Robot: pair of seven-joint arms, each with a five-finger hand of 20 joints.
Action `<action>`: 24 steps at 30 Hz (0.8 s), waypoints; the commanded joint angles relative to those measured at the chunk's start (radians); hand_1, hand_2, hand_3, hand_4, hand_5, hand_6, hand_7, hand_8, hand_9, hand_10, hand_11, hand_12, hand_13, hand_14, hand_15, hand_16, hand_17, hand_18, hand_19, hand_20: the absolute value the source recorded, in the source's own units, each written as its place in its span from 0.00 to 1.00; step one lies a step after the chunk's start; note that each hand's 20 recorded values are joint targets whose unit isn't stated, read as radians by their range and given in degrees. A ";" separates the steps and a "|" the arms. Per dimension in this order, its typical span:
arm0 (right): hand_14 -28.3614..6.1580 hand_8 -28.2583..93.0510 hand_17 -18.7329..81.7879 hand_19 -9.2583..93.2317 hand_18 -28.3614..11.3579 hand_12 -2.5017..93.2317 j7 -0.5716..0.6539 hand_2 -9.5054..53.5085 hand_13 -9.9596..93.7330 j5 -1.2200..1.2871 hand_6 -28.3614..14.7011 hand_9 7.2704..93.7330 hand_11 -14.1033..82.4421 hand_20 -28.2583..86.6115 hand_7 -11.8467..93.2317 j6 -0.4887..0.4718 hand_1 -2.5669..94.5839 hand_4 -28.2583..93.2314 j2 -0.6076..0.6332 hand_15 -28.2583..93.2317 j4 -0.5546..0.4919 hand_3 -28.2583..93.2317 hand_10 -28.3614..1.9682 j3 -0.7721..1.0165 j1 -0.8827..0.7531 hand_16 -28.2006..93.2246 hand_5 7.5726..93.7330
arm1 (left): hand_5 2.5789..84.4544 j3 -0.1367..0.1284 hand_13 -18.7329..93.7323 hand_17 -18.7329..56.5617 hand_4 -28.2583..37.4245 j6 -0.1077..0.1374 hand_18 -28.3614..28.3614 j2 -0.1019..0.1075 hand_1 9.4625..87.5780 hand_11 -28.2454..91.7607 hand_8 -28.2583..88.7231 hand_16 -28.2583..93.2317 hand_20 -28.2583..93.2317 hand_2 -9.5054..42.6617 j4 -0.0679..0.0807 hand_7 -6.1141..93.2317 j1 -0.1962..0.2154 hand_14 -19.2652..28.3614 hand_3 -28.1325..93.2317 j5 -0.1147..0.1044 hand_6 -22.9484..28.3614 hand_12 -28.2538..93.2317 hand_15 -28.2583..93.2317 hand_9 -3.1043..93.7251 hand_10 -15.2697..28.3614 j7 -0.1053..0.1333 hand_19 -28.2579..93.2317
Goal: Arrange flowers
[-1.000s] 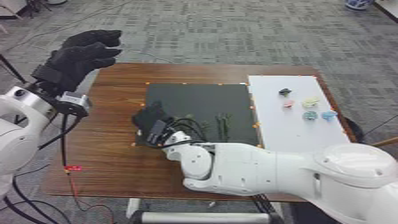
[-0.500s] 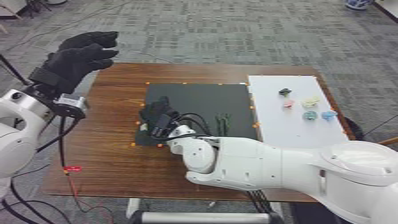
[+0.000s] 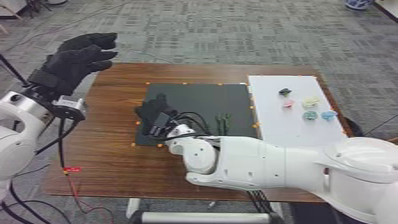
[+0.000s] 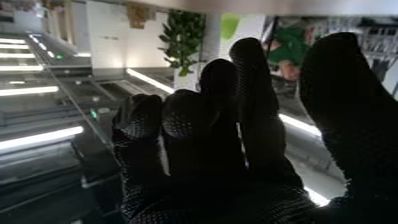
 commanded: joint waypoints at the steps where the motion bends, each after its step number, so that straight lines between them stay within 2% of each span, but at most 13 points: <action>1: 0.56 0.10 0.48 0.91 0.23 0.54 -0.004 0.00 0.64 -0.024 0.65 0.50 0.79 0.76 0.48 0.027 0.36 0.00 0.014 0.90 -0.033 0.92 0.54 0.039 0.014 0.62 0.49 | 0.29 -0.012 0.27 0.14 0.03 0.006 0.85 -0.015 0.22 0.43 0.15 0.20 0.32 0.08 -0.009 0.30 0.012 0.71 0.80 -0.004 0.51 0.35 0.52 0.23 0.62 0.001 0.52; 3: 0.55 0.10 0.48 0.91 0.23 0.54 -0.004 0.00 0.64 -0.045 0.65 0.50 0.79 0.76 0.48 -0.004 0.36 0.00 0.051 0.90 -0.074 0.92 0.53 0.083 -0.005 0.62 0.48 | 0.29 -0.031 0.27 0.14 0.03 0.006 0.85 -0.026 0.22 0.43 0.15 0.20 0.32 0.08 -0.016 0.30 0.032 0.71 0.80 -0.004 0.51 0.35 0.52 0.23 0.61 0.002 0.52; 5: 0.54 0.10 0.48 0.91 0.23 0.54 0.003 0.00 0.63 -0.036 0.64 0.48 0.79 0.75 0.47 0.054 0.36 0.00 0.105 0.90 -0.127 0.93 0.52 0.108 -0.005 0.61 0.46 | 0.29 -0.064 0.27 0.14 0.04 0.018 0.85 -0.036 0.22 0.43 0.15 0.20 0.32 0.08 -0.032 0.29 0.072 0.70 0.80 0.001 0.51 0.35 0.52 0.23 0.61 0.013 0.52; 8: 0.52 0.11 0.48 0.91 0.22 0.53 0.004 0.00 0.62 -0.041 0.63 0.46 0.78 0.75 0.47 0.045 0.33 0.00 0.231 0.90 -0.240 0.95 0.49 0.223 -0.052 0.61 0.45 | 0.28 -0.108 0.28 0.14 0.04 0.026 0.86 -0.063 0.22 0.43 0.15 0.20 0.32 0.09 -0.049 0.29 0.129 0.70 0.80 0.000 0.51 0.35 0.53 0.23 0.60 0.012 0.54; 9: 0.49 0.11 0.47 0.91 0.21 0.52 -0.007 0.00 0.61 -0.026 0.62 0.45 0.76 0.75 0.46 0.016 0.32 0.00 0.282 0.89 -0.285 0.96 0.48 0.293 -0.094 0.60 0.44 | 0.28 -0.116 0.28 0.14 0.04 0.026 0.86 -0.072 0.22 0.43 0.15 0.20 0.32 0.09 -0.054 0.29 0.144 0.70 0.80 0.000 0.51 0.35 0.53 0.23 0.60 0.005 0.54; 11: 0.49 0.12 0.47 0.91 0.20 0.49 0.014 0.00 0.60 0.018 0.59 0.42 0.73 0.75 0.45 0.050 0.30 0.00 0.384 0.89 -0.345 0.97 0.46 0.351 -0.121 0.58 0.43 | 0.28 -0.132 0.28 0.14 0.04 0.018 0.86 -0.087 0.22 0.43 0.15 0.19 0.31 0.09 -0.060 0.29 0.171 0.70 0.79 0.000 0.51 0.35 0.55 0.24 0.60 0.004 0.55; 12: 0.47 0.12 0.46 0.91 0.20 0.45 0.009 0.00 0.59 0.008 0.57 0.41 0.68 0.74 0.44 0.045 0.29 0.00 0.433 0.88 -0.364 0.97 0.47 0.401 -0.159 0.56 0.41 | 0.29 -0.139 0.28 0.14 0.04 0.022 0.86 -0.095 0.22 0.43 0.15 0.19 0.31 0.09 -0.066 0.29 0.187 0.70 0.79 -0.001 0.50 0.35 0.55 0.24 0.60 -0.001 0.55; 14: 0.46 0.13 0.45 0.89 0.20 0.34 0.029 0.00 0.57 0.000 0.55 0.38 0.52 0.73 0.42 0.063 0.29 0.00 0.531 0.86 -0.387 0.97 0.47 0.444 -0.193 0.53 0.36 | 0.29 -0.160 0.28 0.14 0.03 0.027 0.86 -0.111 0.22 0.43 0.15 0.18 0.30 0.08 -0.084 0.29 0.228 0.71 0.80 0.001 0.50 0.35 0.56 0.24 0.60 0.009 0.55; 17: 0.44 0.15 0.43 0.86 0.20 0.27 0.022 0.00 0.52 -0.007 0.50 0.32 0.36 0.71 0.35 0.026 0.28 0.00 0.635 0.85 -0.369 0.96 0.44 0.546 -0.283 0.48 0.29 | 0.29 -0.177 0.28 0.15 0.03 0.035 0.86 -0.134 0.22 0.44 0.15 0.17 0.30 0.08 -0.096 0.30 0.264 0.71 0.80 -0.001 0.50 0.34 0.57 0.24 0.60 0.008 0.56; 19: 0.42 0.16 0.42 0.85 0.19 0.26 0.022 0.00 0.48 0.000 0.47 0.27 0.30 0.70 0.32 -0.032 0.27 0.00 0.694 0.85 -0.350 0.95 0.42 0.601 -0.325 0.46 0.24 | 0.29 -0.183 0.28 0.15 0.03 0.040 0.86 -0.147 0.22 0.44 0.15 0.17 0.30 0.08 -0.104 0.30 0.285 0.71 0.80 0.001 0.50 0.34 0.58 0.24 0.60 0.008 0.56; 20: 0.40 0.17 0.40 0.83 0.20 0.25 0.025 0.00 0.43 0.014 0.44 0.20 0.26 0.69 0.29 -0.079 0.26 0.00 0.714 0.86 -0.342 0.96 0.37 0.643 -0.353 0.45 0.19 | 0.29 -0.184 0.28 0.15 0.03 0.043 0.86 -0.151 0.21 0.45 0.15 0.17 0.29 0.08 -0.105 0.30 0.293 0.71 0.80 0.002 0.50 0.34 0.58 0.24 0.60 0.012 0.56; 22: 0.37 0.20 0.39 0.81 0.21 0.27 0.025 0.00 0.38 0.040 0.40 0.12 0.21 0.68 0.22 -0.127 0.25 0.00 0.739 0.85 -0.313 0.95 0.33 0.711 -0.396 0.42 0.13 | 0.29 -0.198 0.28 0.14 0.02 0.041 0.86 -0.163 0.21 0.45 0.14 0.16 0.29 0.07 -0.112 0.30 0.315 0.71 0.80 0.003 0.50 0.34 0.58 0.24 0.60 0.013 0.56; 24: 0.35 0.22 0.38 0.79 0.22 0.27 0.039 0.00 0.35 0.053 0.37 0.08 0.17 0.66 0.17 -0.156 0.25 0.00 0.768 0.85 -0.291 0.95 0.32 0.748 -0.422 0.41 0.08 | 0.29 -0.204 0.28 0.14 0.02 0.044 0.86 -0.170 0.21 0.45 0.14 0.16 0.29 0.07 -0.116 0.30 0.328 0.71 0.80 -0.002 0.50 0.34 0.58 0.24 0.60 0.015 0.56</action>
